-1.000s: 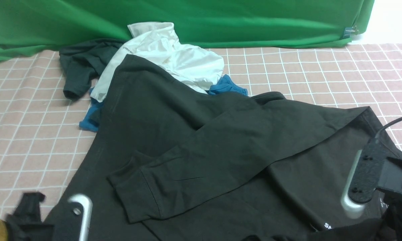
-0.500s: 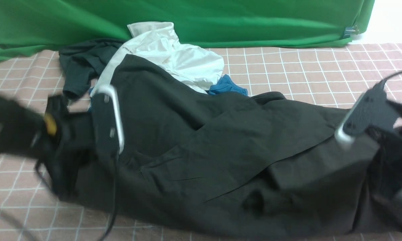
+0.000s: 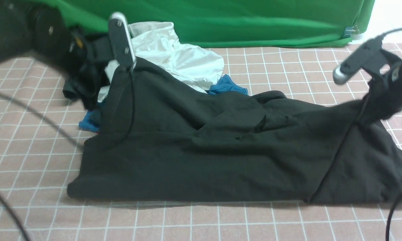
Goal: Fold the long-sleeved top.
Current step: Use both arms to drag the lower edge of the fabric forward and fold it over the upper edge
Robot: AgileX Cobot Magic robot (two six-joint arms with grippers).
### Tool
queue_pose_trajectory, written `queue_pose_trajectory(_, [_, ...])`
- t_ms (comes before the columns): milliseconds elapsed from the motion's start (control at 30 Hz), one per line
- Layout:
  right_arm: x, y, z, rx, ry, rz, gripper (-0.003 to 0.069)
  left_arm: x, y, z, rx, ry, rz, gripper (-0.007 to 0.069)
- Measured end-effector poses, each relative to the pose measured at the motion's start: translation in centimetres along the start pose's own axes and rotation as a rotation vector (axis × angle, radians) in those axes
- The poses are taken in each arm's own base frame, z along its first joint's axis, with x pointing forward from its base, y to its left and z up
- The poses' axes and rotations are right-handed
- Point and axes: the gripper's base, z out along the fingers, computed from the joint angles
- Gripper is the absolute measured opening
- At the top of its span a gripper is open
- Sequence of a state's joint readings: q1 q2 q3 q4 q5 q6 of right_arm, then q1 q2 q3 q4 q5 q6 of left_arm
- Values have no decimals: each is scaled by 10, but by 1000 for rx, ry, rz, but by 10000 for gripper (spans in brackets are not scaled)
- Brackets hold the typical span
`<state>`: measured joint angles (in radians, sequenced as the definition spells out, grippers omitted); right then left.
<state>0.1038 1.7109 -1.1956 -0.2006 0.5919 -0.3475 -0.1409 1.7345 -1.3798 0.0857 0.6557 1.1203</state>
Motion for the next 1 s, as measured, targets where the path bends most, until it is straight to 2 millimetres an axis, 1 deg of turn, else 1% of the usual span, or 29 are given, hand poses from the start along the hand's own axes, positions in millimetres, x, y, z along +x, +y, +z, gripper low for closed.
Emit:
queue_pose_trajectory(67, [-2, -3, 3, 0, 8, 0, 80, -2, 4, -1, 9, -1, -9, 13])
queue_pose_trajectory(133, [-3, -4, 7, -8, 29, 0, 80, -2, 2, -3, 63, 12, -24, 13])
queue_pose_trajectory(300, [-2, -3, 7, -20, 33, 13, 80, -3, -11, -5, 218, 9, -58, 13])
queue_pose_trajectory(400, [-3, -3, 7, -22, 33, 5, 80, -4, -29, -7, 367, -20, -67, 13])
queue_pose_trajectory(433, [-3, -3, 7, -22, 33, 4, 80, -4, -33, -7, 392, -25, -61, 13])
queue_pose_trajectory(500, [-3, -3, 7, -22, 30, 3, 80, 1, -58, -9, 526, -44, -14, 13])
queue_pose_trajectory(533, [-3, -3, 7, -22, 30, 2, 80, 2, -59, -9, 530, -42, -15, 15])
queue_pose_trajectory(567, [-3, -3, 7, -22, 30, -1, 80, 9, -68, -8, 557, -40, -2, 22])
queue_pose_trajectory(600, [-3, -3, 7, -22, 28, -1, 80, 17, -73, -5, 565, -38, -4, 35])
queue_pose_trajectory(633, [-3, -3, 7, -21, 26, -6, 80, 24, -76, -2, 565, -37, -19, 50])
queue_pose_trajectory(667, [-3, -3, 7, -22, 26, -7, 80, 26, -76, -1, 564, -38, -21, 54])
queue_pose_trajectory(700, [-4, -4, 7, -20, 21, -10, 80, 37, -76, 3, 551, -46, -48, 85])
queue_pose_trajectory(733, [-4, -4, 7, -19, 17, -11, 80, 43, -75, 6, 544, -53, -64, 107])
queue_pose_trajectory(767, [-4, -4, 7, -19, 14, -14, 80, 51, -71, 10, 526, -73, -93, 147])
queue_pose_trajectory(800, [-4, -4, 7, -19, 14, -14, 80, 52, -71, 11, 517, -77, -97, 162])
queue_pose_trajectory(867, [-5, -3, 7, -23, 4, -9, 80, 60, -64, 17, 465, -112, -102, 257])
queue_pose_trajectory(967, [-7, -3, 7, -30, -16, -8, 80, 61, -61, 25, 415, -144, 0, 395])
queue_pose_trajectory(1000, [-7, -3, 7, -30, -20, -14, 80, 59, -61, 26, 408, -165, 41, 427])
